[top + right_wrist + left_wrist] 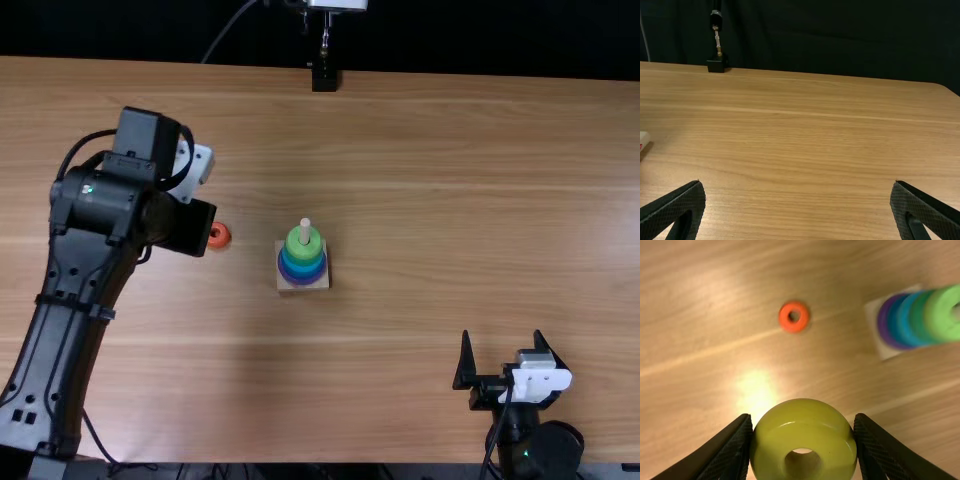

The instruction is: Build the Hanoi tower: stack the rings onto the peg from bottom to top in this color order: purple, dark blue, light blue, dark green, light green, yellow, orange.

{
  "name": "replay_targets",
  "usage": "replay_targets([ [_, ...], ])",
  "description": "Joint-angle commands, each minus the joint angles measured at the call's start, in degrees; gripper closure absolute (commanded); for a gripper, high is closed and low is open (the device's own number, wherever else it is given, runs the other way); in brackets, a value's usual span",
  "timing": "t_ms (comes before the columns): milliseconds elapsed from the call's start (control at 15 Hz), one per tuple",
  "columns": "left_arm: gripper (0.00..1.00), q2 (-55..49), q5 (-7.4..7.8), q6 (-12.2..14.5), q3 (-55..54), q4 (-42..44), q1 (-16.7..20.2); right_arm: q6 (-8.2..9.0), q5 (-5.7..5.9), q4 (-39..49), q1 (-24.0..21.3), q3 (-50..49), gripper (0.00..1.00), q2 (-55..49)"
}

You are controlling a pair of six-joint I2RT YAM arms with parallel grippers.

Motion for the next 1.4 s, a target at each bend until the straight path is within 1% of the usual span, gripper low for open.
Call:
replay_targets([
  [0, 1.0, 2.88, 0.57, -3.18, 4.14, -0.14, -2.67, -0.2, 0.52, -3.86, -0.24, -2.78, 0.0, -1.06],
  [133, 1.0, 5.69, 0.57, -5.6, 7.48, -0.14, -5.57, -0.2, 0.52, -3.86, -0.24, -2.78, 0.0, -1.06],
  [267, 1.0, 8.41, 0.47, -7.08, 10.29, -0.14, -8.2, -0.2, 0.52, -3.96, -0.24, -2.78, 0.0, -1.06],
  [467, 1.0, 11.4, 0.47, -7.39, 14.86, -0.14, -10.14, -0.2, 0.52, -3.86, -0.24, -2.78, 0.0, -1.06],
  [600, 1.0, 13.69, 0.47, -9.71, 17.68, -0.25, -11.46, -0.2, 0.52, -3.96, -0.24, -2.78, 0.0, -1.06],
  [667, 1.0, 14.39, 0.47, -10.24, 18.91, -0.25, -11.81, -0.2, 0.52, -3.86, -0.24, -2.78, 0.0, -1.06],
  [867, 1.0, 16.59, 0.47, -11.82, 21.37, -0.14, -14.45, -0.2, 0.52, -3.96, -0.24, -2.78, 0.0, -1.06],
  [1067, 1.0, 16.85, 0.47, -13.83, 21.72, -0.14, -16.64, -0.2, 0.52, -3.96, -0.24, -2.78, 0.0, -1.06],
  [1333, 1.0, 16.85, 0.47, -14.25, 21.63, -0.14, -18.4, -0.2, 0.52, -3.86, -0.24, -2.78, 0.0, -1.06],
])
